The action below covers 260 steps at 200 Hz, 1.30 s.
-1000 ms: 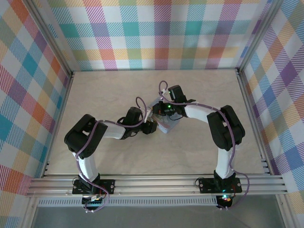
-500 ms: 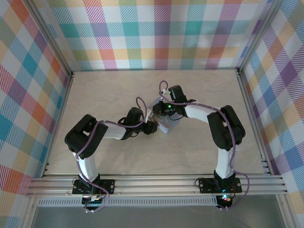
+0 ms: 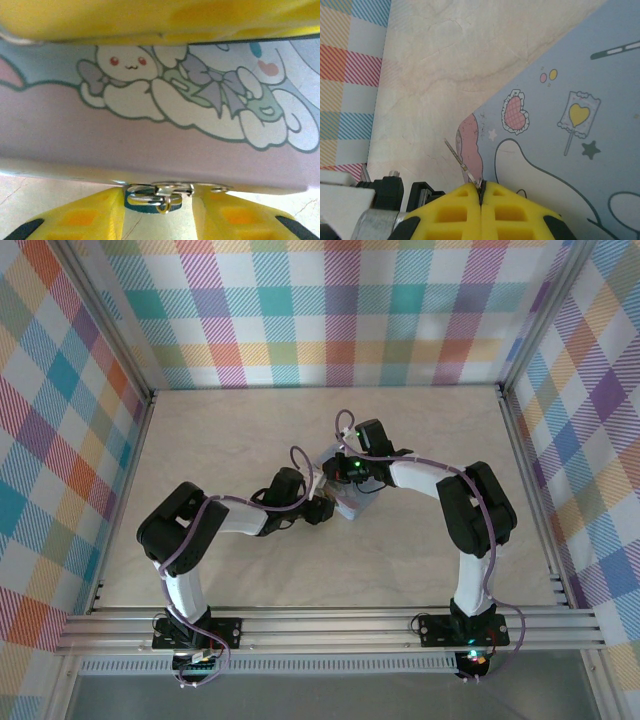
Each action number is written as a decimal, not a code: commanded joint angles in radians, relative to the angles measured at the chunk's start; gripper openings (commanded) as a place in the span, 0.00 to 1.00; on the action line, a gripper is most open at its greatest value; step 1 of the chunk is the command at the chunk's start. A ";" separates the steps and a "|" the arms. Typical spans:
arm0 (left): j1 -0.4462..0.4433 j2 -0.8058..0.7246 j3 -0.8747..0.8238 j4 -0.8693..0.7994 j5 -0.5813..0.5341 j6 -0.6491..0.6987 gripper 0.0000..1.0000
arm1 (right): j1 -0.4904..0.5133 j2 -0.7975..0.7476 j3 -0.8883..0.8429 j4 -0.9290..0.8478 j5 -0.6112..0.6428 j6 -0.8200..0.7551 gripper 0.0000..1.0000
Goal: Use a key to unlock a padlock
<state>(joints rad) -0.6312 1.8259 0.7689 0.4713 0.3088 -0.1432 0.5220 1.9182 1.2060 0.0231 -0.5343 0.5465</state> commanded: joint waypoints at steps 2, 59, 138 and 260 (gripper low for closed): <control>-0.051 0.019 0.022 -0.048 0.027 0.052 0.40 | 0.018 0.002 -0.025 -0.055 -0.007 0.012 0.00; -0.055 0.036 0.036 -0.058 0.038 0.063 0.37 | 0.019 0.005 -0.026 -0.039 -0.017 0.026 0.00; -0.056 -0.013 0.065 -0.106 0.049 -0.005 0.26 | 0.015 -0.047 -0.007 -0.034 0.014 0.021 0.00; -0.053 -0.065 0.068 -0.119 0.080 -0.225 0.26 | -0.092 -0.389 -0.190 -0.205 0.298 -0.143 0.00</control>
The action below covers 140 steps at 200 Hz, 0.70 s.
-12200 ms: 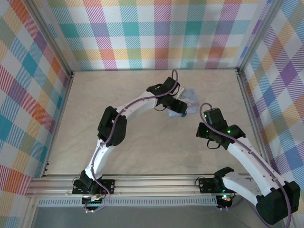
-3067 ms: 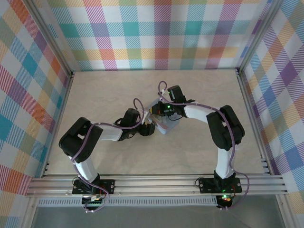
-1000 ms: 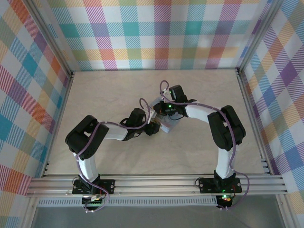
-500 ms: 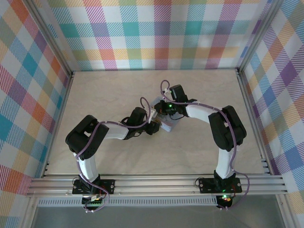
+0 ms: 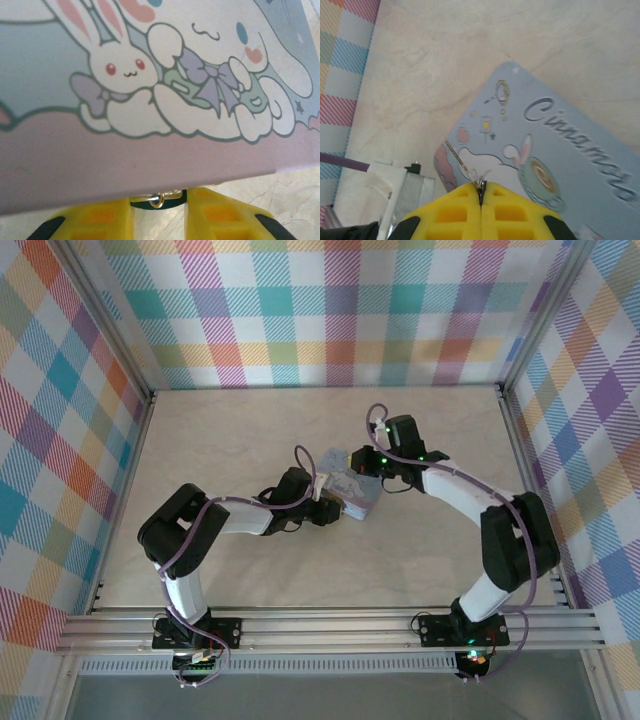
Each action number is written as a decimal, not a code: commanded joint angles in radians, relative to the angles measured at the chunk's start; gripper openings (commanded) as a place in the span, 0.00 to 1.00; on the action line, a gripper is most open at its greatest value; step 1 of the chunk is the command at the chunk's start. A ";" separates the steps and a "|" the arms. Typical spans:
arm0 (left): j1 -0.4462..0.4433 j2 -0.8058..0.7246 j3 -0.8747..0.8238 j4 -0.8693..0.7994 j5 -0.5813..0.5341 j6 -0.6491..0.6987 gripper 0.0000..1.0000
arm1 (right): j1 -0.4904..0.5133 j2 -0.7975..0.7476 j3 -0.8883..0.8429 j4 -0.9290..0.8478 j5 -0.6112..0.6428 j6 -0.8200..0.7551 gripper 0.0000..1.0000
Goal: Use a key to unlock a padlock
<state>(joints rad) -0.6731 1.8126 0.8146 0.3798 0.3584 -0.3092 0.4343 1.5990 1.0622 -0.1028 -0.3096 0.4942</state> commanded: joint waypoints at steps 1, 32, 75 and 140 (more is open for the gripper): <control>-0.011 -0.052 0.024 -0.030 0.032 -0.060 0.26 | -0.005 -0.073 -0.049 -0.080 0.075 -0.093 0.00; 0.000 -0.063 0.058 -0.102 0.069 -0.132 0.26 | -0.003 -0.210 -0.170 -0.034 0.082 -0.151 0.00; 0.018 -0.085 0.087 -0.150 0.129 -0.230 0.27 | 0.043 -0.382 -0.358 0.048 0.081 -0.183 0.00; 0.038 -0.123 0.156 -0.288 0.178 -0.285 0.27 | 0.190 -0.518 -0.618 0.226 0.225 -0.147 0.00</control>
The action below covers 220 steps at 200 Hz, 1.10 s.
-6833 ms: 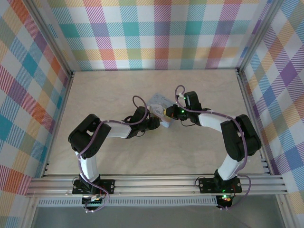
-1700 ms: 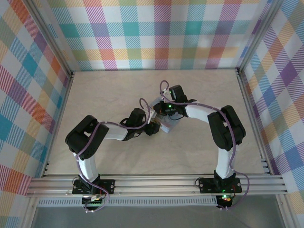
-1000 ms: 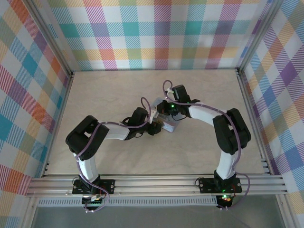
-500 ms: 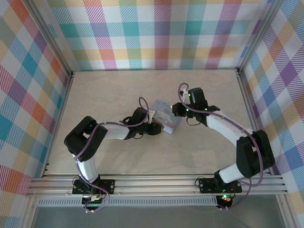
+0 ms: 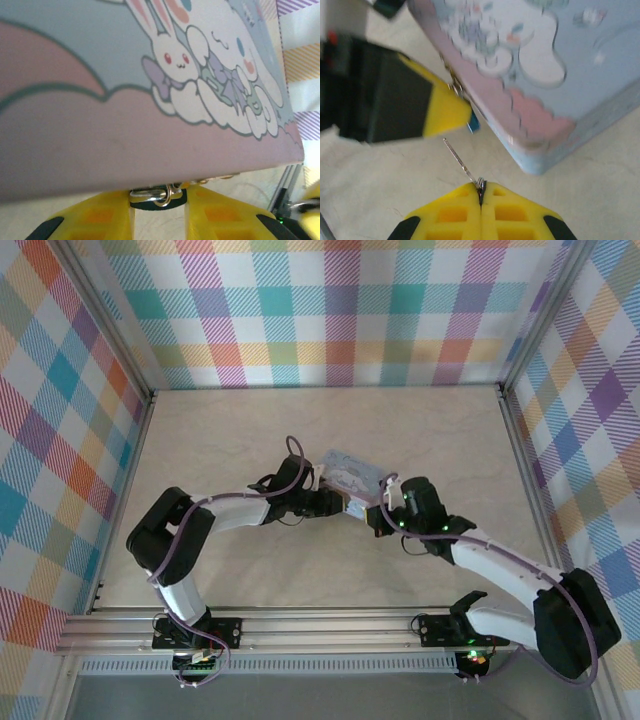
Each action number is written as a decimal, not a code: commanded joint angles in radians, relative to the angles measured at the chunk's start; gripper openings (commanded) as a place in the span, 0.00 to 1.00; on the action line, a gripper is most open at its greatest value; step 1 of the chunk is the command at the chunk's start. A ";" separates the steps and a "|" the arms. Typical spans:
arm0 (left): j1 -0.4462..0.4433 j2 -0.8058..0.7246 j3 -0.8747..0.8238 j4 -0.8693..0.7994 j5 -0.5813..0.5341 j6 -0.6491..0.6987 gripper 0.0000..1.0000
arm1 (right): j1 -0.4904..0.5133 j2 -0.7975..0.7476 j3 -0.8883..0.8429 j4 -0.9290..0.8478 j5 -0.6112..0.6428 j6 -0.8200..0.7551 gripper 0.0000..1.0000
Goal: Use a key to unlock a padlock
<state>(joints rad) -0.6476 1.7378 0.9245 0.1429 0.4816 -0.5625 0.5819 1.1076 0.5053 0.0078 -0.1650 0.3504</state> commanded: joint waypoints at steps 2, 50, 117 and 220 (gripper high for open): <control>0.012 -0.048 0.048 -0.053 0.055 -0.032 0.27 | 0.046 -0.027 -0.066 0.123 0.084 -0.005 0.00; 0.014 -0.044 0.059 -0.068 0.059 -0.052 0.27 | 0.120 0.061 -0.105 0.248 0.163 -0.008 0.00; 0.014 -0.039 0.079 -0.092 0.067 -0.108 0.26 | 0.156 0.161 -0.099 0.345 0.208 -0.001 0.00; 0.014 -0.030 0.077 -0.076 0.063 -0.143 0.25 | 0.165 0.213 -0.082 0.383 0.219 0.005 0.00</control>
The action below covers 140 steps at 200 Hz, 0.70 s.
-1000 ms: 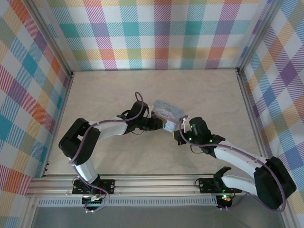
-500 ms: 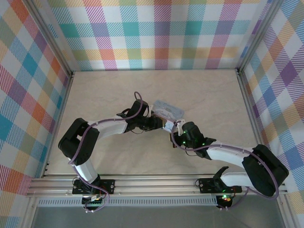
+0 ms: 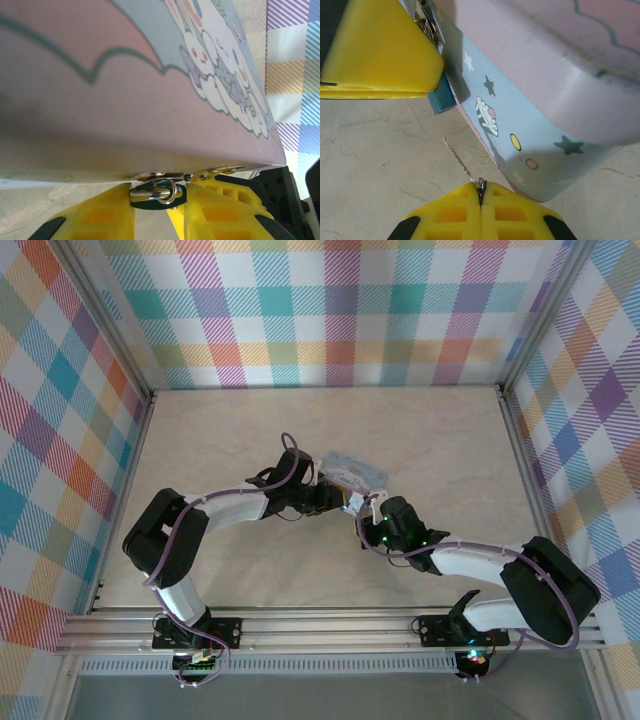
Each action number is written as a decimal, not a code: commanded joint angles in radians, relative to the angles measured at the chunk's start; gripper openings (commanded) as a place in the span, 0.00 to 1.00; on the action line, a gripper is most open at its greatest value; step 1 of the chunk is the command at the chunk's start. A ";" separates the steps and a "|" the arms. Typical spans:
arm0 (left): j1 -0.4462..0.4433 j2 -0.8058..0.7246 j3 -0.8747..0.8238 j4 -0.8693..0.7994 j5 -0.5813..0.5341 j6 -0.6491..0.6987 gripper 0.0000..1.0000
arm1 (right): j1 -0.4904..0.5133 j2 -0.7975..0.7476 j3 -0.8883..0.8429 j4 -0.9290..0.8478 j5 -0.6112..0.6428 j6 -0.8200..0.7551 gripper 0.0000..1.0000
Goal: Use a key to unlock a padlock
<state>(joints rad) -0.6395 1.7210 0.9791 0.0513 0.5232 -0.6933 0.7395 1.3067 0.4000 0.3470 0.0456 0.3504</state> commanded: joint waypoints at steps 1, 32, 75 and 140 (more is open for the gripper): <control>0.006 -0.013 0.023 0.016 0.021 -0.013 0.25 | 0.008 0.013 0.023 0.044 0.008 0.005 0.00; 0.006 -0.015 0.018 0.019 0.019 -0.014 0.25 | 0.008 0.019 0.026 0.053 0.003 0.020 0.00; 0.006 -0.015 0.017 0.026 0.020 -0.016 0.25 | 0.008 0.035 0.040 0.048 0.009 0.031 0.00; 0.006 -0.014 0.014 0.033 0.022 -0.018 0.25 | 0.008 0.042 0.046 0.045 0.040 0.057 0.00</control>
<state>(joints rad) -0.6388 1.7210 0.9791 0.0536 0.5232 -0.6998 0.7414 1.3411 0.4187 0.3664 0.0578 0.3847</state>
